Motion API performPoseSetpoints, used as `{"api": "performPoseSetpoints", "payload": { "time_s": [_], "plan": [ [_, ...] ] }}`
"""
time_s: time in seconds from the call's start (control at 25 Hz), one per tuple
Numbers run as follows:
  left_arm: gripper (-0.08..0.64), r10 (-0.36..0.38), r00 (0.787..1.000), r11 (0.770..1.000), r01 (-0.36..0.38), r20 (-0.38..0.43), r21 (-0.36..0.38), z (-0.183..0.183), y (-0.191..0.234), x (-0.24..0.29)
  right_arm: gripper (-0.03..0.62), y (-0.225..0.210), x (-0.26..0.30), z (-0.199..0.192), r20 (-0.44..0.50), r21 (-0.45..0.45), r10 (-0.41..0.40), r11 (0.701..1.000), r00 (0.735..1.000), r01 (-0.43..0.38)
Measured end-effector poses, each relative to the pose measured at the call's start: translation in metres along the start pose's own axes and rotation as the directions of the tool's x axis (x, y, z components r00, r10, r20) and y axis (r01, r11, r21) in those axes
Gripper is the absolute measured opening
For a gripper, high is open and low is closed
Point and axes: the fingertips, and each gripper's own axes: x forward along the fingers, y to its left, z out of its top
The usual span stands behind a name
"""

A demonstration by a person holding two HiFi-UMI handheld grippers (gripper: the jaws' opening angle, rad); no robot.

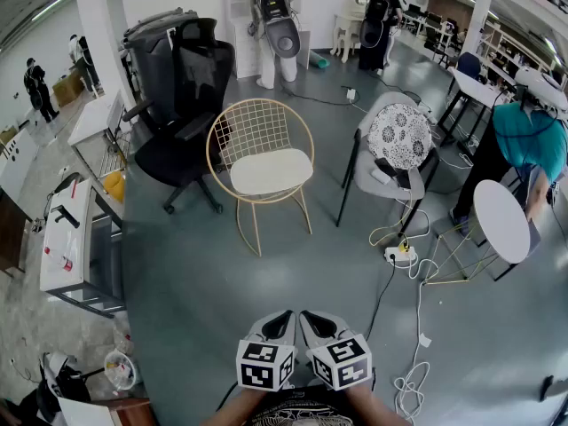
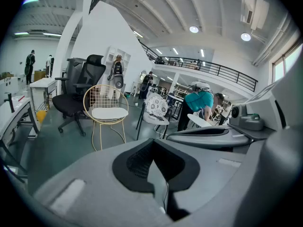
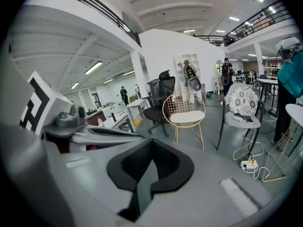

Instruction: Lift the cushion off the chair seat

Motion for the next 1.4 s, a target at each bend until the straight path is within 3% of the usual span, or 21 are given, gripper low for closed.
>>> {"api": "performPoseSetpoints", "payload": {
  "time_s": [0.32,0.72,1.0,1.4],
  "plan": [
    [-0.011,-0.008,1.0,1.0,0.007,-0.006,-0.025,0.0,0.011,0.008,-0.003,-0.007,0.01,0.002,0.009,0.032,-0.013,0.999,1.0,0.013],
    [-0.011,0.041,0.999,0.998,-0.041,0.01,-0.044,0.034,0.019,0.057,-0.003,-0.049,0.045,0.026,-0.005,0.044,0.099,0.994,0.995,-0.098],
    [-0.011,0.126,0.992,0.989,-0.124,0.018,-0.077,0.071,0.022,0.107,-0.003,-0.1,0.07,0.062,0.001,0.053,0.208,0.977,0.978,-0.208],
    [-0.009,0.267,0.963,0.958,-0.268,-0.017,-0.105,0.086,0.023,0.153,-0.005,-0.146,0.092,0.071,-0.046,0.086,0.361,0.93,0.931,-0.356]
  ]
}}
